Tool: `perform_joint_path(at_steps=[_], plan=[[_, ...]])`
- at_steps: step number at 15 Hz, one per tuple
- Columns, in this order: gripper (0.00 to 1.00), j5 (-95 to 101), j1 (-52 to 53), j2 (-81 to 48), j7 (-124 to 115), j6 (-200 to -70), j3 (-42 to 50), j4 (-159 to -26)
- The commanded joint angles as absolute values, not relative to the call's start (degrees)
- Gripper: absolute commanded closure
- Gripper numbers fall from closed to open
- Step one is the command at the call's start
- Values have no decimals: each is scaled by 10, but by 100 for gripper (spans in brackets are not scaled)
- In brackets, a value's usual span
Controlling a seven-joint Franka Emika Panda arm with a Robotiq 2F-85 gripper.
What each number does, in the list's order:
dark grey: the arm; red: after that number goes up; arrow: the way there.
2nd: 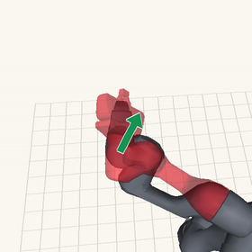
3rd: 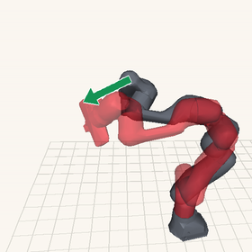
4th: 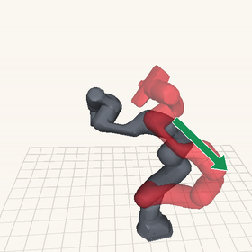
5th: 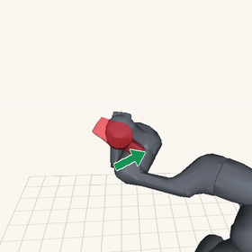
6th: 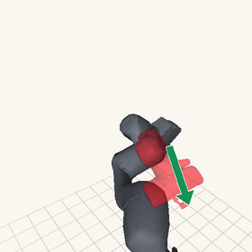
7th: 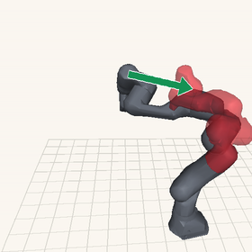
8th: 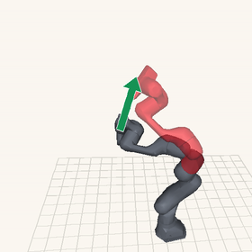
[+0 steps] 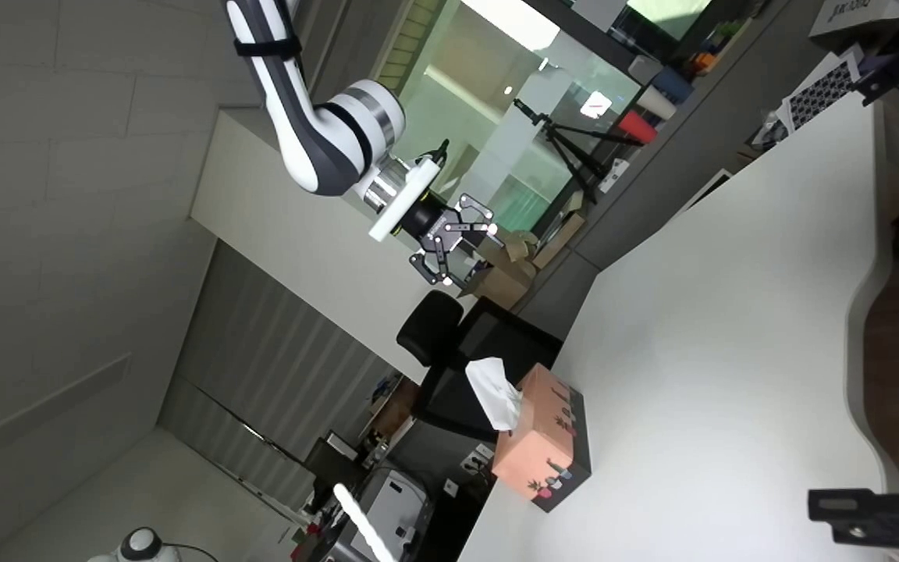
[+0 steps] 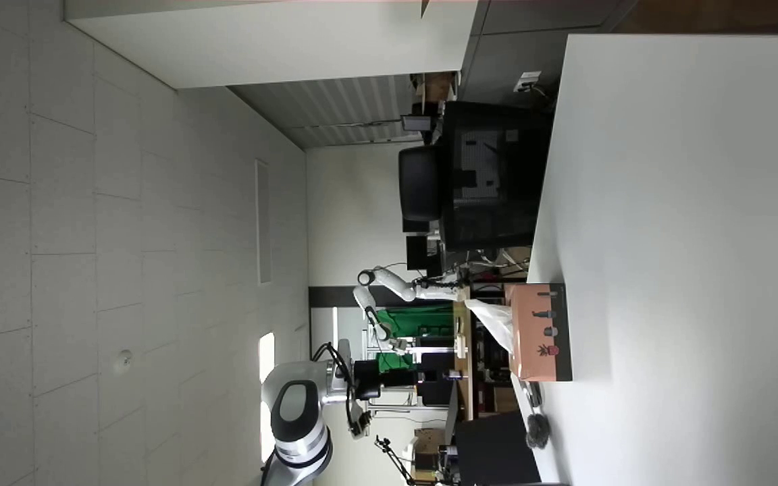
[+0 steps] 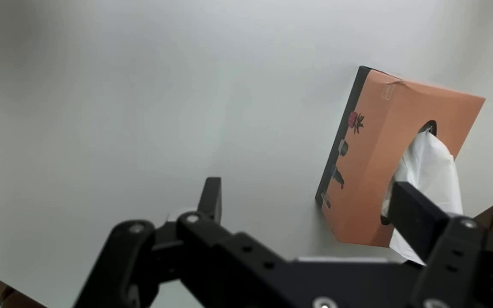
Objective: Pick up the napkin and put it on the table
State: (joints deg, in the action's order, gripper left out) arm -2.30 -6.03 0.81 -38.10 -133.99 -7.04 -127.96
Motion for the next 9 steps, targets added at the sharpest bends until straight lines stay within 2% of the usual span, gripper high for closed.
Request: perform_joint_path(at_steps=[1, 5, 9], plan=[[0, -23, -37, 8, -381, -1338, -47, -1279], [0, -23, -37, 8, -381, -1338, -47, -1278], [0, -33, -31, -70, -471, -1358, -25, -1211]])
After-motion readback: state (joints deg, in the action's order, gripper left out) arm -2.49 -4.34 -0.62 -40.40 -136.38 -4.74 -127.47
